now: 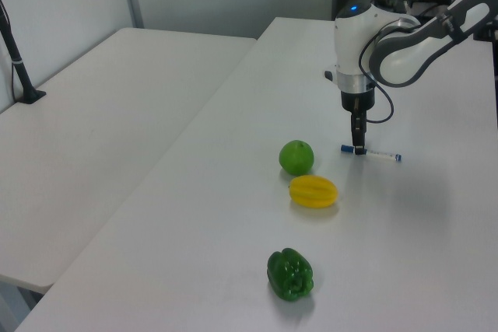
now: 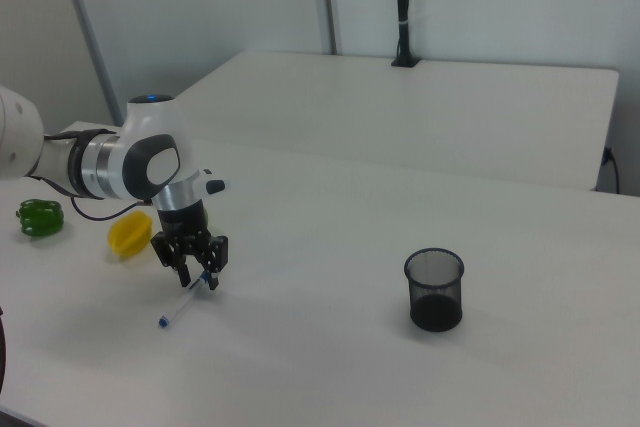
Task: Place marker
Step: 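Close the gripper around the marker's middle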
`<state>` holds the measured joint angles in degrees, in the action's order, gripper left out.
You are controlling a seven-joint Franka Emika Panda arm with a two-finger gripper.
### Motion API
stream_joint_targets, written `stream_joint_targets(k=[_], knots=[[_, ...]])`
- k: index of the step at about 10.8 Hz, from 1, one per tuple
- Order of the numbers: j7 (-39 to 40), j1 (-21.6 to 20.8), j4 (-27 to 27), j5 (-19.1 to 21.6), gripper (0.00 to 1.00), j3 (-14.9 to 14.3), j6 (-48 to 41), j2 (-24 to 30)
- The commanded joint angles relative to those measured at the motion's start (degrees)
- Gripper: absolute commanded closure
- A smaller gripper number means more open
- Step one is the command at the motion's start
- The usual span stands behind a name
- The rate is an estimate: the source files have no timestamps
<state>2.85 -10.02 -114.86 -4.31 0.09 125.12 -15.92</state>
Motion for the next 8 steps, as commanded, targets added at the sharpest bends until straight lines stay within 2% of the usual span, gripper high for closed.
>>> stream_joint_targets(k=[1,2,7,8], knots=[[-1.97,-0.53,-2.13,-1.49,0.59,0.43,1.88,0.98],[-1.97,-0.53,-2.21,-1.49,0.62,0.43,1.88,1.07],[-1.97,-0.53,-3.53,-1.58,0.63,0.43,2.58,1.07],[-1.97,-0.53,-3.88,-1.58,0.73,0.43,3.63,1.15]])
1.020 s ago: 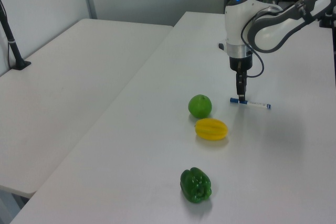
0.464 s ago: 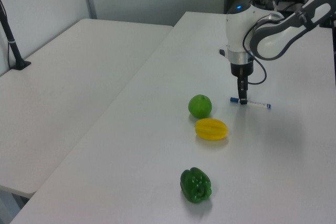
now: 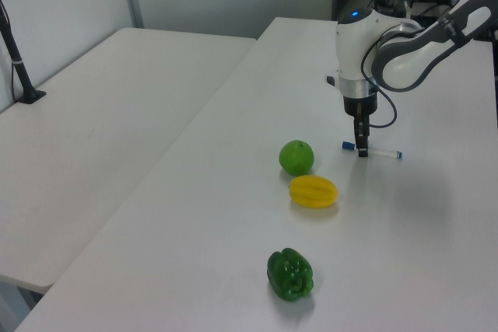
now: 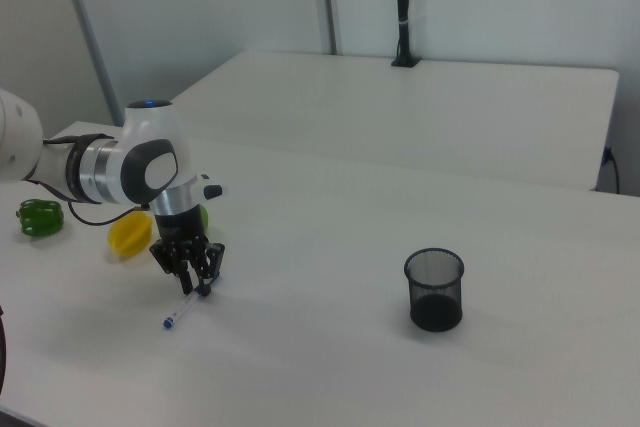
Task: Place marker
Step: 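Close the gripper around the marker's middle, then lift the marker off the table and carry it toward the mesh cup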
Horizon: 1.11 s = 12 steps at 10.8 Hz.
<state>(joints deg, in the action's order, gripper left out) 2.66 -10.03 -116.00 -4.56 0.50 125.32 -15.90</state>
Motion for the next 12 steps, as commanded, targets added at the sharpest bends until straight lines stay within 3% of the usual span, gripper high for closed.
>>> stream_joint_targets(k=[1,2,5,9,12], knots=[[-1.87,-0.43,-2.74,-1.33,0.96,0.03,3.61,1.30],[-1.87,-0.43,-2.74,-1.33,1.00,0.03,3.53,1.65],[-1.87,0.27,-2.39,-1.16,1.00,0.03,2.74,3.50],[-1.78,2.64,-0.99,-0.28,1.00,-0.06,-1.39,9.90],[-1.96,4.57,3.47,2.43,1.00,-0.85,-2.27,14.05]])
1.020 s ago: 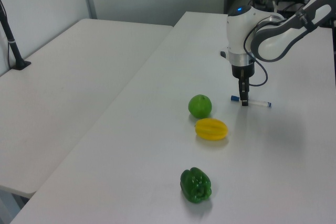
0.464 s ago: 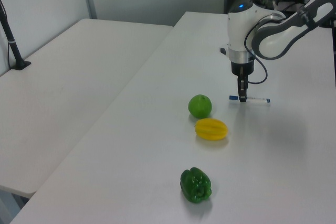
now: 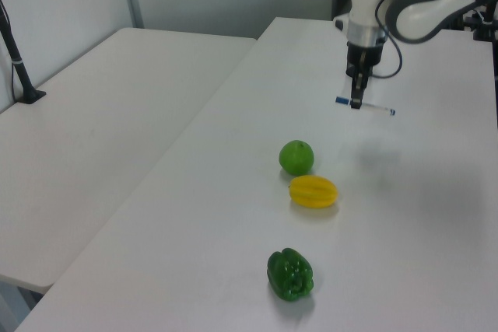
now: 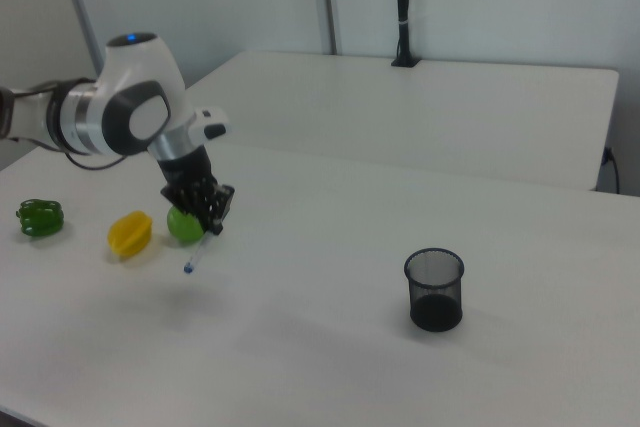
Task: Place marker
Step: 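Lift the marker off the table and carry it toward the mesh cup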
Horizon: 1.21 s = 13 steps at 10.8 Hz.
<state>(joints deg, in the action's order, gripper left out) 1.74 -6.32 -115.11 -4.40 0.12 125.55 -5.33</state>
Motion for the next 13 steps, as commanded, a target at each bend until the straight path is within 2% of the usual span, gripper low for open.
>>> stream_joint_targets(k=[1,4,6,9,11,13], knots=[[-0.95,1.13,5.75,4.11,1.00,-1.16,-3.89,3.40],[-0.86,1.23,15.59,8.34,1.00,-3.89,-11.36,3.22],[-0.69,1.23,20.08,9.14,1.00,-6.00,-14.17,2.78],[2.98,2.54,21.68,13.17,1.00,-9.77,-13.32,3.05],[5.81,2.54,21.42,16.07,1.00,-13.28,-7.71,3.40],[6.96,2.72,20.38,16.17,1.00,-15.14,-2.45,3.31]])
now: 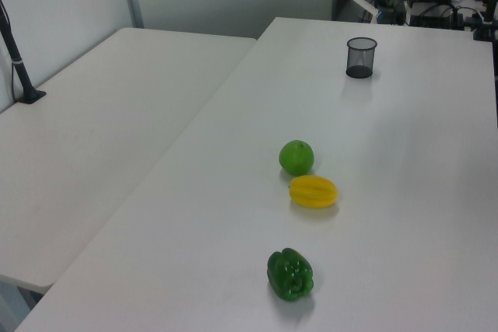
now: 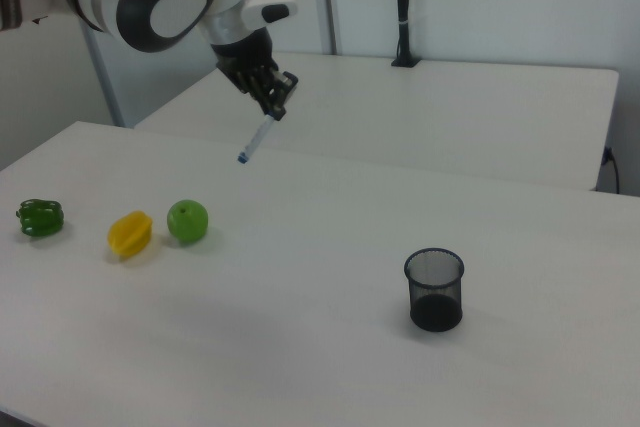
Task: Place marker
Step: 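Position the upright marker above the black mesh cup's opening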
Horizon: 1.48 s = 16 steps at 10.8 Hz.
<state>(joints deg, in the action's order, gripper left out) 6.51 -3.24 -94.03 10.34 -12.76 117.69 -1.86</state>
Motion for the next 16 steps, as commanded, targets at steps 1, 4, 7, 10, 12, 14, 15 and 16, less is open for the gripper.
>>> stream_joint_targets(k=[1,4,7,10,12,14,15,16], knots=[[2.19,-0.19,-2.55,1.44,1.00,-2.97,10.06,-0.16],[2.19,0.68,-7.65,1.44,1.00,-4.64,23.42,-0.68],[2.19,2.10,-13.62,1.44,1.00,-5.35,37.56,-2.08],[2.19,4.55,-14.96,1.44,1.00,-5.79,44.99,-6.56],[2.10,6.13,-15.13,1.44,1.00,-5.79,49.72,-9.55],[2.01,6.93,-15.31,1.44,1.00,-6.05,54.02,-12.36],[2.01,7.19,-15.75,1.44,1.00,-6.14,55.79,-13.42],[2.10,7.81,-15.84,1.44,1.00,-6.22,55.89,-14.39]])
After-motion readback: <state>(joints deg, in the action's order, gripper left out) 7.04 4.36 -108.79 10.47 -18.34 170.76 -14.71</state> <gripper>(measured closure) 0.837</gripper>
